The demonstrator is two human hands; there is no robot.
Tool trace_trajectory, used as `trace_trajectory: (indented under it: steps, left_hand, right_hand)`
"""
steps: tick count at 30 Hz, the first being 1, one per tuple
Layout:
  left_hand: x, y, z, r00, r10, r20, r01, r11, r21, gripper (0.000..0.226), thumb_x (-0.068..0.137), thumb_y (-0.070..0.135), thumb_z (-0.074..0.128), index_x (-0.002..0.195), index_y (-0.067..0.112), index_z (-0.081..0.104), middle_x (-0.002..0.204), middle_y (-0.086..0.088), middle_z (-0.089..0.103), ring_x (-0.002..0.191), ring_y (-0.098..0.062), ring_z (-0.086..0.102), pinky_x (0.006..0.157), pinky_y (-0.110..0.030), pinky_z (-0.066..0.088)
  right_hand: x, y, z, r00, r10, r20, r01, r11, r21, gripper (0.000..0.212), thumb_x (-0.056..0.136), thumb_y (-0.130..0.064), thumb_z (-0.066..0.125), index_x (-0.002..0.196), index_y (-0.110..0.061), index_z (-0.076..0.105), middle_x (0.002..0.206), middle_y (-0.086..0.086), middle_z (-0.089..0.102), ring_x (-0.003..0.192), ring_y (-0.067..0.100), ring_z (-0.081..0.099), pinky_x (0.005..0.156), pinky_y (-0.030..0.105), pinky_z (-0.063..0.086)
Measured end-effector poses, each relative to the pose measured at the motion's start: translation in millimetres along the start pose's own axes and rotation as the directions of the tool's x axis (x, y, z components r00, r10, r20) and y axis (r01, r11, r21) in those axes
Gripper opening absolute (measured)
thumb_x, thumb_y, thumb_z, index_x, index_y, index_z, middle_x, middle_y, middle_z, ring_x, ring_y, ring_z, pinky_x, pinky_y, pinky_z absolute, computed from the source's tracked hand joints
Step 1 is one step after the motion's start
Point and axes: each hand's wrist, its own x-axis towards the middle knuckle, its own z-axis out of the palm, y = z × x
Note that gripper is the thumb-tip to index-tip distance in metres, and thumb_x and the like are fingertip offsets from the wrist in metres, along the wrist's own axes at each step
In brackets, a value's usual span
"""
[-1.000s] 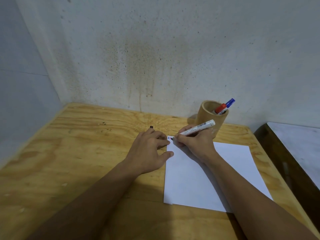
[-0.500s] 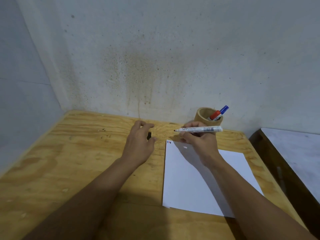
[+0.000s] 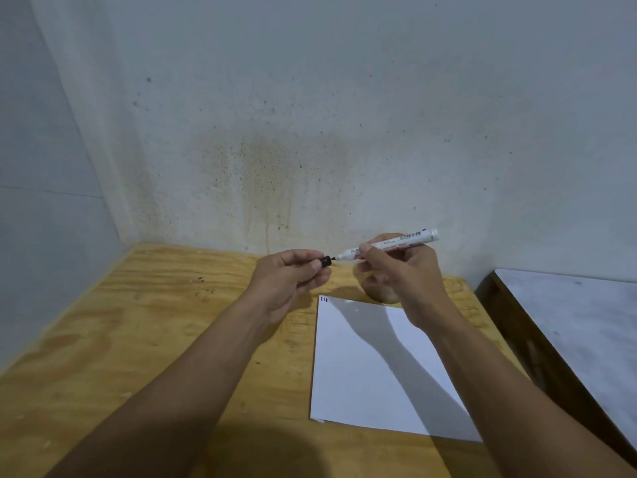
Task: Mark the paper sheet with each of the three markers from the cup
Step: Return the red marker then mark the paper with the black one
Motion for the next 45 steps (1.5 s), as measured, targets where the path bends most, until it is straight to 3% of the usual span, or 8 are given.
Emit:
trace_trajectory:
  steps: [6, 15, 22, 24, 28, 32, 35, 45]
  left_hand:
    - [-8.1, 3.4, 18.4, 0.997, 0.014, 0.078, -0.014, 1.0, -0.002, 0.014, 0.081, -0.011, 0.059, 0.094, -0.009, 0.064, 0.085, -0.021, 0.067, 0.067, -0.02, 0.071, 0.063, -0.024, 0.059]
    - [-13.0, 12.9, 43.4, 0.995, 0.052, 0.084, -0.05, 0.998, -0.027, 0.025, 0.078, -0.012, 0.063, 0.102, -0.01, 0.057, 0.08, -0.024, 0.067, 0.063, -0.023, 0.07, 0.062, -0.027, 0.06]
    - [-7.1, 12.3, 78.5, 0.984, 0.14, 0.115, -0.154, 0.979, 0.133, 0.035, 0.076, 0.007, 0.075, 0.105, 0.0, 0.058, 0.088, -0.021, 0.073, 0.078, -0.03, 0.071, 0.074, -0.04, 0.061]
    - [3.0, 6.8, 80.2, 0.97, 0.223, 0.097, -0.243, 0.899, 0.363, 0.033, 0.075, 0.019, 0.077, 0.102, 0.009, 0.061, 0.091, -0.011, 0.073, 0.081, -0.024, 0.071, 0.078, -0.042, 0.059]
    - [14.8, -5.2, 74.0, 0.912, 0.36, 0.196, -0.375, 0.54, 0.753, 0.032, 0.08, 0.02, 0.068, 0.112, 0.015, 0.063, 0.116, 0.0, 0.065, 0.093, -0.013, 0.061, 0.08, -0.028, 0.049]
    - [21.4, -12.5, 72.4, 0.857, 0.27, 0.44, -0.501, 0.23, 0.834, 0.044, 0.084, 0.017, 0.06, 0.128, 0.02, 0.052, 0.134, 0.0, 0.054, 0.119, -0.025, 0.049, 0.099, -0.041, 0.043]
    - [22.4, -12.7, 71.7, 0.841, 0.153, 0.52, -0.534, 0.067, 0.843, 0.058, 0.08, 0.0, 0.056, 0.133, 0.018, 0.043, 0.138, -0.006, 0.049, 0.12, -0.033, 0.047, 0.096, -0.049, 0.043]
    - [35.2, -16.7, 63.1, 0.863, 0.12, 0.49, -0.498, 0.042, 0.866, 0.076, 0.078, -0.006, 0.051, 0.14, 0.032, 0.031, 0.134, -0.009, 0.054, 0.112, -0.031, 0.054, 0.088, -0.046, 0.051]
  right_hand:
    - [-8.2, -9.3, -5.1, 0.999, -0.037, 0.009, 0.038, 0.997, -0.071, 0.009, 0.082, -0.013, 0.076, 0.081, -0.005, 0.072, 0.074, 0.015, 0.071, 0.068, 0.023, 0.066, 0.059, 0.033, 0.048]
    - [-7.7, -26.8, -18.3, 0.987, -0.161, 0.02, 0.162, 0.967, -0.198, 0.007, 0.084, -0.012, 0.074, 0.078, -0.009, 0.075, 0.063, -0.006, 0.07, 0.061, 0.004, 0.064, 0.057, 0.014, 0.046]
    - [10.2, -49.9, -28.3, 0.996, -0.084, -0.013, 0.079, 0.967, -0.243, 0.027, 0.1, -0.028, 0.051, 0.094, -0.006, 0.066, 0.091, 0.011, 0.074, 0.084, 0.016, 0.07, 0.068, 0.029, 0.052]
    - [18.6, -67.7, -39.5, 0.996, -0.082, -0.044, 0.066, 0.956, -0.287, 0.027, 0.103, -0.029, 0.043, 0.103, -0.007, 0.058, 0.095, 0.012, 0.072, 0.089, 0.021, 0.072, 0.073, 0.034, 0.057]
    - [36.7, -100.1, -66.8, 0.997, -0.013, -0.078, -0.037, 0.795, -0.606, 0.036, 0.104, -0.034, 0.036, 0.118, -0.007, 0.056, 0.082, 0.01, 0.056, 0.066, 0.021, 0.065, 0.061, 0.037, 0.06]
    - [58.1, -116.9, -83.2, 0.996, -0.074, -0.048, -0.009, 0.453, -0.892, 0.036, 0.096, -0.04, 0.054, 0.117, -0.014, 0.069, 0.09, 0.006, 0.066, 0.059, 0.021, 0.064, 0.054, 0.028, 0.051]
    - [70.9, -118.0, -83.2, 0.993, -0.12, -0.004, 0.045, 0.404, -0.913, 0.021, 0.09, -0.029, 0.067, 0.099, -0.012, 0.075, 0.093, 0.008, 0.073, 0.058, 0.019, 0.069, 0.051, 0.021, 0.048]
    - [91.5, -62.7, -57.4, 0.993, -0.11, 0.052, 0.092, 0.398, -0.913, 0.019, 0.094, -0.003, 0.053, 0.107, -0.011, 0.064, 0.106, 0.009, 0.06, 0.088, 0.025, 0.063, 0.074, 0.035, 0.058]
